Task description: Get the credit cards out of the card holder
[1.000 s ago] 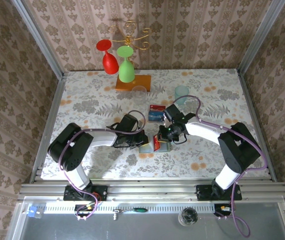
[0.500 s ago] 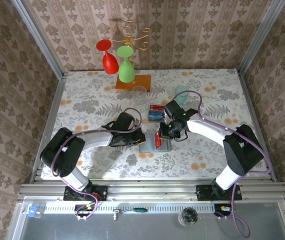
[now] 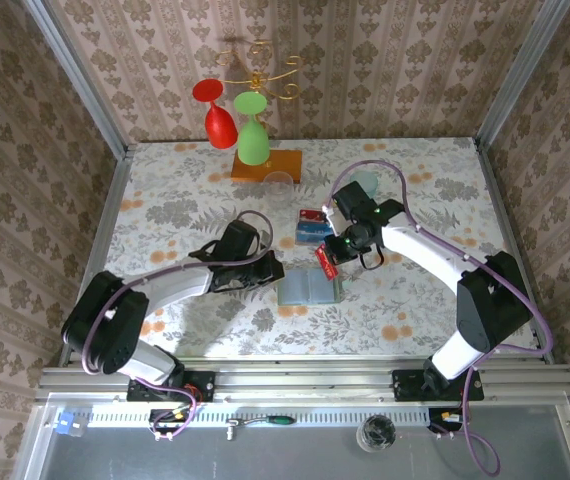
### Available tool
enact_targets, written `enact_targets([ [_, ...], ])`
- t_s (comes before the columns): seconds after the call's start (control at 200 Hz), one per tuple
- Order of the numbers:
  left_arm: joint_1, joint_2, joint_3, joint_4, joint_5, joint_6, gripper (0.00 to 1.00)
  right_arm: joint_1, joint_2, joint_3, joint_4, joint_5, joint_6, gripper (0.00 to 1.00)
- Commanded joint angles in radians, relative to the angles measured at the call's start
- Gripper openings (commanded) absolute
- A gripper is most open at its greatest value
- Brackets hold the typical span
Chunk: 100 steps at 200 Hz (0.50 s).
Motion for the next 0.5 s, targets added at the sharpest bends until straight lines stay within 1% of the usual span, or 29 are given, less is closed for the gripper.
enact_targets([
  [0.0, 0.013, -0.035, -0.023, -0.042, -0.016, 0.024, 0.03, -0.001, -0.002, 0.056, -0.075, 0.101, -0.323, 0.0],
  [0.09, 0.022, -0.05, -0.03, -0.053, -0.019, 0.026, 0.03, -0.001, 0.024, 0.096, -0.093, 0.171, -0.478, 0.0],
  [0.16, 0.029, -0.06, -0.034, -0.062, -0.021, 0.027, 0.03, 0.0, 0.048, 0.132, -0.117, 0.195, -0.598, 0.0],
  [0.27, 0.042, -0.077, -0.041, -0.075, -0.024, 0.028, 0.03, -0.003, 0.078, 0.184, -0.121, 0.247, -0.722, 0.0],
  [0.38, 0.055, -0.092, -0.051, -0.086, -0.027, 0.03, 0.03, -0.015, 0.122, 0.244, -0.136, 0.239, -0.81, 0.0],
  [0.495, 0.069, -0.104, -0.054, -0.104, -0.028, 0.033, 0.03, -0.032, 0.191, 0.34, -0.185, 0.209, -0.857, 0.0],
])
